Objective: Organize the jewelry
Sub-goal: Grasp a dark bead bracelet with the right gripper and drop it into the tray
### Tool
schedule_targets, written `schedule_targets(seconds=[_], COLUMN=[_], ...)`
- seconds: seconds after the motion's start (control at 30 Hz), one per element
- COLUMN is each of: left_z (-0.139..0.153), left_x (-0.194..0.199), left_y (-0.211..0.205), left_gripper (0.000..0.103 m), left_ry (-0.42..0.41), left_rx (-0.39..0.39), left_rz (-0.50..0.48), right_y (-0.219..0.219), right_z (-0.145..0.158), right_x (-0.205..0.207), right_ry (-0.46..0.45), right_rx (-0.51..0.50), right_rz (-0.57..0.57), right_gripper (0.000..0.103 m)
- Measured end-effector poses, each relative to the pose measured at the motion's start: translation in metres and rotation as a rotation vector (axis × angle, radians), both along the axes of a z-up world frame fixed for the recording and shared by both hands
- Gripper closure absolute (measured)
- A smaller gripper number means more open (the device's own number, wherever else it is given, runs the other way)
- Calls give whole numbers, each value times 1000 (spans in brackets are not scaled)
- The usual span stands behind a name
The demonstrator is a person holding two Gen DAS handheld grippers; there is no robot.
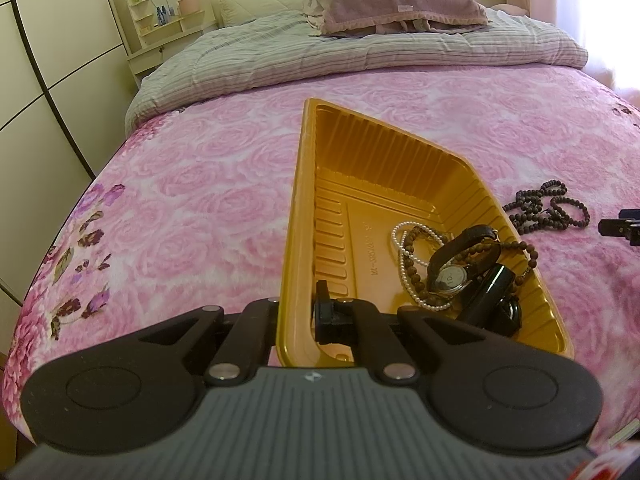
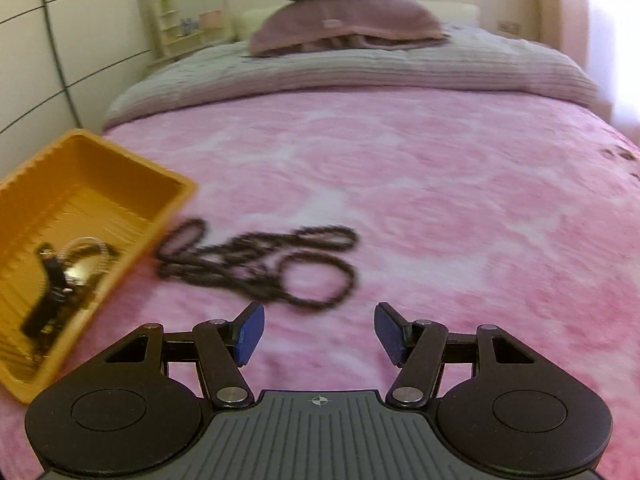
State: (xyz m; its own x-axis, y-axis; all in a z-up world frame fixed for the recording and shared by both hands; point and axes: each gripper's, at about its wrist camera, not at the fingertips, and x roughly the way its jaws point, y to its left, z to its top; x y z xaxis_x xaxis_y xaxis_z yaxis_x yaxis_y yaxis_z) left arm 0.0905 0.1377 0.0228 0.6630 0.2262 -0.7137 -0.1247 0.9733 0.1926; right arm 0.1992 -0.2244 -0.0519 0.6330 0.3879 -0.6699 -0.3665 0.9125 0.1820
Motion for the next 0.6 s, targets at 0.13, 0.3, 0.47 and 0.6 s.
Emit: schedule_targets(seconds=[0.13,0.3,0.47,0.6], left_z=[1,2,2,1], left_x=[-1,-1,-1,0], left_y=[0,-1,-1,0], left_gripper=[100,100,100,100], left_ry=[-2,-1,0,3], left_rx=[0,3,3,4], left_rz=[2,2,2,5], right_y=[-8,-5,4,14], right_z=[-5,-8,-19,-26], right_x=[7,23,46,57], right_ry=[4,15,52,62], right_rx=[3,25,-4,-51], right_rz=[-14,-45,-64,-45], right_gripper=[42,47,71,84])
